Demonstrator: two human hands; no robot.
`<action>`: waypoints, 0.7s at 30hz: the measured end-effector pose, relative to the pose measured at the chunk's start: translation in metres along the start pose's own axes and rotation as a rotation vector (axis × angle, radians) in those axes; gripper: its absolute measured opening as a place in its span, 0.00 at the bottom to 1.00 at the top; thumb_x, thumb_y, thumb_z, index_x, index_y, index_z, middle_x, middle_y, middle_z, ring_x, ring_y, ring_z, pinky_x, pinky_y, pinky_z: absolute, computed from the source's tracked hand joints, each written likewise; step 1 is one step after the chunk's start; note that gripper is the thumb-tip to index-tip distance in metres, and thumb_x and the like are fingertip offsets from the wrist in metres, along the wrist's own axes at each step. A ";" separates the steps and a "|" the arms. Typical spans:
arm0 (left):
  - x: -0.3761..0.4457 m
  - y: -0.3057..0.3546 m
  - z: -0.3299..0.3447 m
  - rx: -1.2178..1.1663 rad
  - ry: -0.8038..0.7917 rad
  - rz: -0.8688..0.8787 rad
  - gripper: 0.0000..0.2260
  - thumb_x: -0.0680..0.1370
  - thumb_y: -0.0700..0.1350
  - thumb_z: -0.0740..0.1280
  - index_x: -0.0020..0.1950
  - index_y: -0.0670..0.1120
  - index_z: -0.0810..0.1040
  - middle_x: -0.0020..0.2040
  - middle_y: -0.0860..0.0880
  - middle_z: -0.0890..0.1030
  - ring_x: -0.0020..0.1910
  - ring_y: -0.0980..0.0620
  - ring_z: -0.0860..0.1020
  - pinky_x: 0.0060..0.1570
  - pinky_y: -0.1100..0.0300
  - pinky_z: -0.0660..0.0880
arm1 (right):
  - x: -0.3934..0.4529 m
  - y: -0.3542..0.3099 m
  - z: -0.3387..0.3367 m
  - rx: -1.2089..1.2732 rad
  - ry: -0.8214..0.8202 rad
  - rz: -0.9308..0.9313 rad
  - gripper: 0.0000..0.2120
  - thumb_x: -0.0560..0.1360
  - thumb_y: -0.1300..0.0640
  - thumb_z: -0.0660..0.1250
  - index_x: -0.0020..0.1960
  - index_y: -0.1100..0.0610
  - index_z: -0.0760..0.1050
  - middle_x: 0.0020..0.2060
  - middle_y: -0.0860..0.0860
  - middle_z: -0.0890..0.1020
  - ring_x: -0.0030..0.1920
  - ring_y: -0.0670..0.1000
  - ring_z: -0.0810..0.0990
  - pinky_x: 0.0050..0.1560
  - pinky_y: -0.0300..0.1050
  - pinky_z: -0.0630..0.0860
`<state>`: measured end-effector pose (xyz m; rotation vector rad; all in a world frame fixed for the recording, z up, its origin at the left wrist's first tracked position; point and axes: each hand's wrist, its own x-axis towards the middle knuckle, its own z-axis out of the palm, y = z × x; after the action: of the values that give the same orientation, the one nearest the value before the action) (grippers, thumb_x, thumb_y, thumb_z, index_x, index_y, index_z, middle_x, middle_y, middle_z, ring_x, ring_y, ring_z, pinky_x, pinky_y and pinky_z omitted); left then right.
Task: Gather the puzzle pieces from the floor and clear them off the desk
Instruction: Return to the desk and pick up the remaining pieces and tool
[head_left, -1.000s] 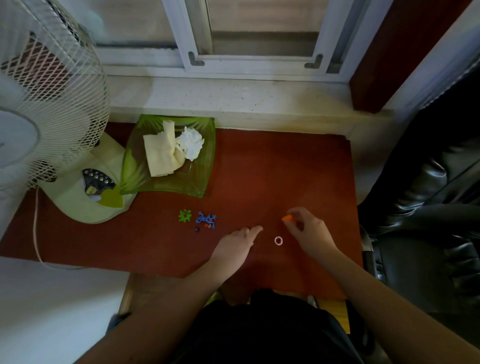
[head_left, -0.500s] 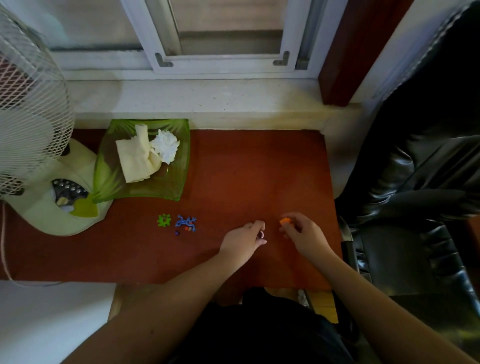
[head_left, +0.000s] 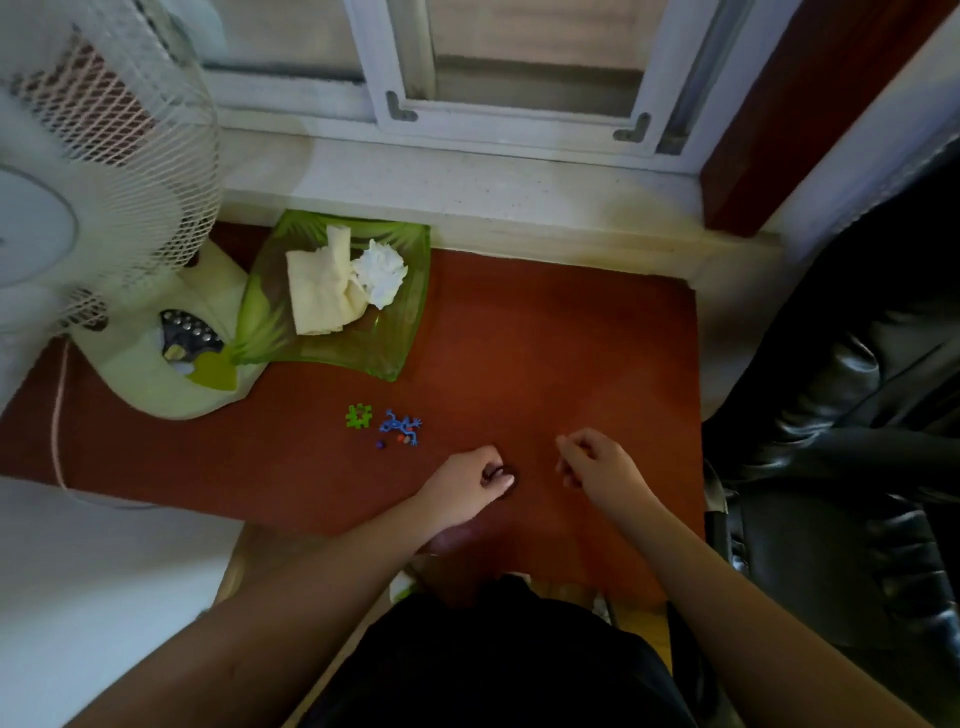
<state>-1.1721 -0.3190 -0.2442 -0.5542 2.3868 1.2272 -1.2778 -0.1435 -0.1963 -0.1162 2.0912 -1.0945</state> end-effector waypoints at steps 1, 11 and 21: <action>-0.007 -0.004 -0.005 -0.134 0.009 -0.029 0.06 0.80 0.47 0.64 0.47 0.45 0.71 0.39 0.51 0.81 0.30 0.56 0.77 0.31 0.59 0.73 | 0.002 -0.004 0.006 0.024 -0.032 -0.005 0.09 0.80 0.52 0.62 0.48 0.56 0.77 0.38 0.52 0.83 0.33 0.47 0.79 0.40 0.46 0.77; -0.077 -0.060 -0.048 -0.874 0.236 -0.217 0.12 0.82 0.38 0.59 0.64 0.49 0.68 0.46 0.44 0.83 0.38 0.52 0.81 0.29 0.64 0.71 | 0.024 -0.046 0.087 0.024 -0.183 -0.069 0.07 0.80 0.60 0.62 0.56 0.60 0.77 0.36 0.53 0.81 0.27 0.45 0.76 0.28 0.37 0.74; -0.117 -0.110 -0.081 -1.020 0.305 -0.406 0.10 0.81 0.42 0.60 0.56 0.49 0.80 0.34 0.51 0.72 0.30 0.55 0.71 0.28 0.61 0.62 | 0.055 -0.079 0.161 -0.298 -0.092 -0.218 0.08 0.80 0.53 0.62 0.52 0.53 0.79 0.39 0.48 0.81 0.35 0.48 0.79 0.36 0.42 0.77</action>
<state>-1.0302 -0.4263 -0.2142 -1.5085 1.5305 2.1993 -1.2303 -0.3229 -0.2257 -0.5398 2.1821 -0.8742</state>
